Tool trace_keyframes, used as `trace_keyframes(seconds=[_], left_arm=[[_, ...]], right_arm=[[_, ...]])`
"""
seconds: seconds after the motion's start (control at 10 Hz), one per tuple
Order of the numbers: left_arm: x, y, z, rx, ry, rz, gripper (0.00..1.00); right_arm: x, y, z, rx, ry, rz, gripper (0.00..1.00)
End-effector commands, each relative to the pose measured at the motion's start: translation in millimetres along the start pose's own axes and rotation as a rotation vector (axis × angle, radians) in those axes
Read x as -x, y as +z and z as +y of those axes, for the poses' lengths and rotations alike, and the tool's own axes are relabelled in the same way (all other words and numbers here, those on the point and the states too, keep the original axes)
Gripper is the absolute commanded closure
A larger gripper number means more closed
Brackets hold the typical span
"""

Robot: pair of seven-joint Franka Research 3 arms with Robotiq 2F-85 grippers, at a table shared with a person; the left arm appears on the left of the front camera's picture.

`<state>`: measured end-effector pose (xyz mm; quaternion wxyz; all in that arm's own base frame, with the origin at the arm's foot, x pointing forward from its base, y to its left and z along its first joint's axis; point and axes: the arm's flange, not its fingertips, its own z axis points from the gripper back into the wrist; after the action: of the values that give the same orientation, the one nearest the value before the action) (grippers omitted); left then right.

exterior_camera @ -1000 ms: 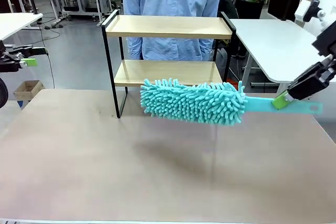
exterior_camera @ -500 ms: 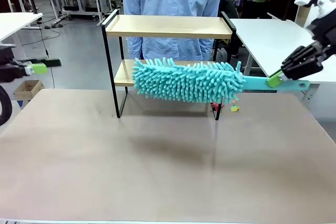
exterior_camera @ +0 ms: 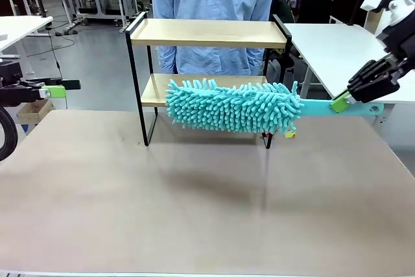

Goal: Clean the shelf.
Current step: Hand the Duster back to the human.

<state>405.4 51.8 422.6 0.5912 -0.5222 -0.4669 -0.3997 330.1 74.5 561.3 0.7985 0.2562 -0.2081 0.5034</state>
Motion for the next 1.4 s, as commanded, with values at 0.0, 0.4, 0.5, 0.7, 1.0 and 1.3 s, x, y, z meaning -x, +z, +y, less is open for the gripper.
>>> trace_keyframes(seconds=[0.0, 0.4, 0.5, 0.7, 1.0, 1.3], left_arm=[[6, -23, -9, 0.012, -0.026, 0.019, 0.00], [26, -55, -40, 0.046, -0.081, -0.058, 0.00], [29, -63, -48, 0.048, -0.092, -0.066, 0.00], [37, -79, -65, 0.031, -0.142, -0.059, 0.00], [51, -102, -73, 0.026, -0.194, -0.071, 0.00], [59, -122, -76, 0.069, -0.191, -0.083, 0.00]], right_arm=[[-5, -5, -20, -0.054, 0.019, -0.053, 0.88], [-4, -26, -61, -0.146, 0.200, -0.136, 0.88], [-4, -31, -67, -0.177, 0.222, -0.124, 0.88], [-7, -38, -74, -0.232, 0.301, -0.147, 0.88], [-12, -44, -80, -0.183, 0.282, -0.134, 0.88], [-5, -46, -71, -0.219, 0.297, -0.114, 0.88]])
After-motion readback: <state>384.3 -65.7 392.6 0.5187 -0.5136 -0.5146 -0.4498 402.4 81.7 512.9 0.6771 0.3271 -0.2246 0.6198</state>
